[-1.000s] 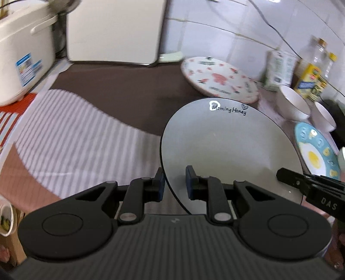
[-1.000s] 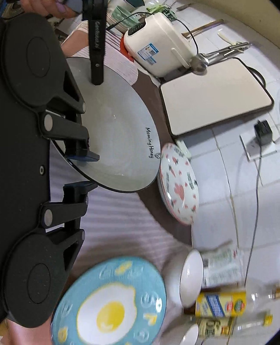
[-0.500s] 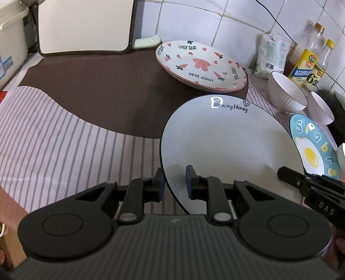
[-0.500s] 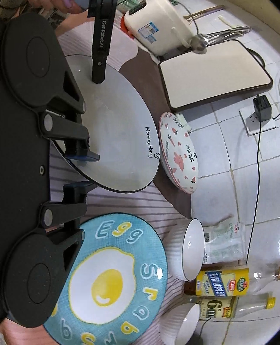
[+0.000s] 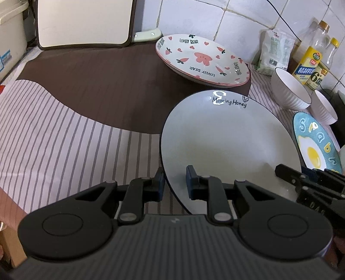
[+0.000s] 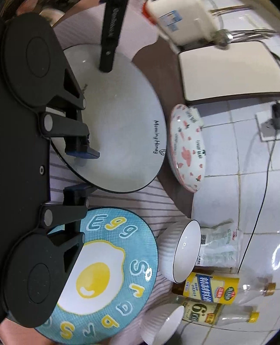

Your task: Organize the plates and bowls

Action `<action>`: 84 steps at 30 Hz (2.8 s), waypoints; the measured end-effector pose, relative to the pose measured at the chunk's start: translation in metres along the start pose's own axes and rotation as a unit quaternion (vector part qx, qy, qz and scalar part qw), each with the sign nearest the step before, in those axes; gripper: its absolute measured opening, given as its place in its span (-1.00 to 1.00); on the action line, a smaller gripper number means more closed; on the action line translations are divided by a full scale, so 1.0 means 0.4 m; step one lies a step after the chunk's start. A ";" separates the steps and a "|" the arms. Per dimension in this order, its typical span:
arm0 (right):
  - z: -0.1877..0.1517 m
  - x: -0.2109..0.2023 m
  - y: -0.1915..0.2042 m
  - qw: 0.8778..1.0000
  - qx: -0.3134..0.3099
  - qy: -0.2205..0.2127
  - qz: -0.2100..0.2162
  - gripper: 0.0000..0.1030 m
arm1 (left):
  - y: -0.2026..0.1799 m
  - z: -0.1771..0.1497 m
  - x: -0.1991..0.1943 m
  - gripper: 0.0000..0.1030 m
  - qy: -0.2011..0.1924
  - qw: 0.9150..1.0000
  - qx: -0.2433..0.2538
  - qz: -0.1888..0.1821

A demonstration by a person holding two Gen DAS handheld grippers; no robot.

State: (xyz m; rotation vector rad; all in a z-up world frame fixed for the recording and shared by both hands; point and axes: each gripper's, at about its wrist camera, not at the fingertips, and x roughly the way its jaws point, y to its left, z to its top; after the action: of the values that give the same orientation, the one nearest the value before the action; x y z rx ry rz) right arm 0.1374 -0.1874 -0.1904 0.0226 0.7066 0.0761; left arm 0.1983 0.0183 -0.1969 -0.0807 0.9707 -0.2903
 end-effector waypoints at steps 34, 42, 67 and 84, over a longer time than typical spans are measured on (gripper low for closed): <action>-0.102 -0.436 -0.205 0.988 0.061 -0.133 -0.048 0.28 | -0.389 0.001 -0.275 -0.13 -0.045 0.984 0.160 -0.071; -0.151 -0.392 -0.271 0.982 0.105 -0.145 -0.062 0.29 | -0.462 0.034 -0.217 -0.07 -0.050 0.973 0.207 -0.083; -0.176 -0.165 -0.359 0.966 0.217 -0.124 -0.070 0.25 | -0.544 0.178 0.171 0.06 0.041 0.950 0.290 -0.105; -0.181 -0.137 -0.371 0.955 0.250 -0.123 -0.101 -0.43 | -0.553 0.186 0.213 -0.51 0.078 0.946 0.302 -0.092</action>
State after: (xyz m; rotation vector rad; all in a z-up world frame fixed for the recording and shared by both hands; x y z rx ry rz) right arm 0.0581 -0.3398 -0.2170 0.4380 0.4600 -0.3007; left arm 0.2588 -0.2220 -0.1797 0.4209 0.9960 -0.7646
